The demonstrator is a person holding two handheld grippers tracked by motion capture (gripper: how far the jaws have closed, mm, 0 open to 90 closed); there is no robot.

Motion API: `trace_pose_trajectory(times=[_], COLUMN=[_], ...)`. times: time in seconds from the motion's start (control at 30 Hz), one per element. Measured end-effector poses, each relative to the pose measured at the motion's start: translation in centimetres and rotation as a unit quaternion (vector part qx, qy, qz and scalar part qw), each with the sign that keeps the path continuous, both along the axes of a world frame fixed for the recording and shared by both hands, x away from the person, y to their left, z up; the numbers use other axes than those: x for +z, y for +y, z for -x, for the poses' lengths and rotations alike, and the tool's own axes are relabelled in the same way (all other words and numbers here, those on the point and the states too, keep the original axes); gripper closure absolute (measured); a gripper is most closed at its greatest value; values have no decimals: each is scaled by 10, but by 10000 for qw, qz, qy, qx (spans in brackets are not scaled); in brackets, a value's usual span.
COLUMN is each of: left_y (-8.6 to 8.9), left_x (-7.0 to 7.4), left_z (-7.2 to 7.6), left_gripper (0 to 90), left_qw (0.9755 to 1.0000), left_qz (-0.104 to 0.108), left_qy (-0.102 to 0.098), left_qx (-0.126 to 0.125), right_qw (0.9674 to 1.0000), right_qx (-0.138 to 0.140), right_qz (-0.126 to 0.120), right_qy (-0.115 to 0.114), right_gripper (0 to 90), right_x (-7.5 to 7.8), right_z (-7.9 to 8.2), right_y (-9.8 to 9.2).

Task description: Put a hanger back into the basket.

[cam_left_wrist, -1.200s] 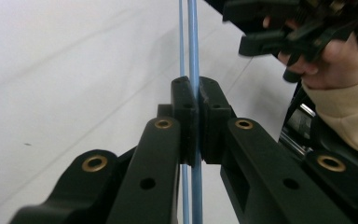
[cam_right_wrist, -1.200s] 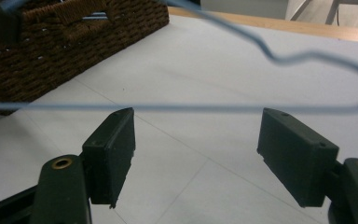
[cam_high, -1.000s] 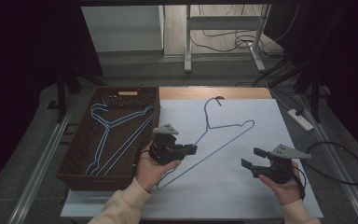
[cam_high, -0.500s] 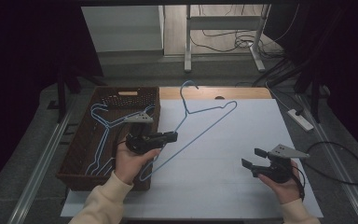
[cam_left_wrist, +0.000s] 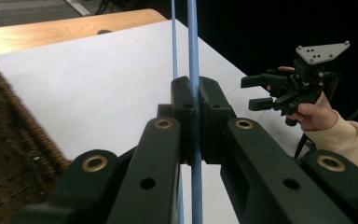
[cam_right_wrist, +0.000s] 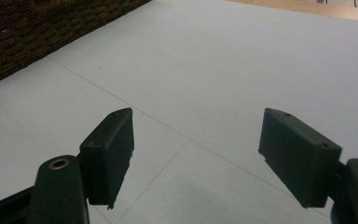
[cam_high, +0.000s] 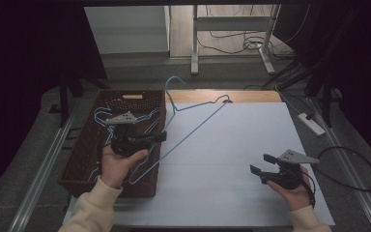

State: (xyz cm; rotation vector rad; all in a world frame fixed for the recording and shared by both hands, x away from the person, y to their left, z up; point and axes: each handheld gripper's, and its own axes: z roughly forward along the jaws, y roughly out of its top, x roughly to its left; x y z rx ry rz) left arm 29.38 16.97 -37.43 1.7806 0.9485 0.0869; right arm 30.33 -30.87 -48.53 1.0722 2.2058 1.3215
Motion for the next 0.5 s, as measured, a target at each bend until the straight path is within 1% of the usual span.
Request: trace_pose_trajectory(times=[0.27,0.5], left_y=[30,57], left_x=[3,3], left_z=[4,4], left_gripper=[861,861], left_qw=[9997,9987], left_qz=[30,-21], left_qy=[-55,-93], left_qx=[239,504], right_qw=[10000,9999], right_qx=[-1,5], right_qz=[73,110], right_qy=[7,21], right_gripper=[272,272], right_x=[-1,-2], right_z=[0,-1], right_y=[1,2])
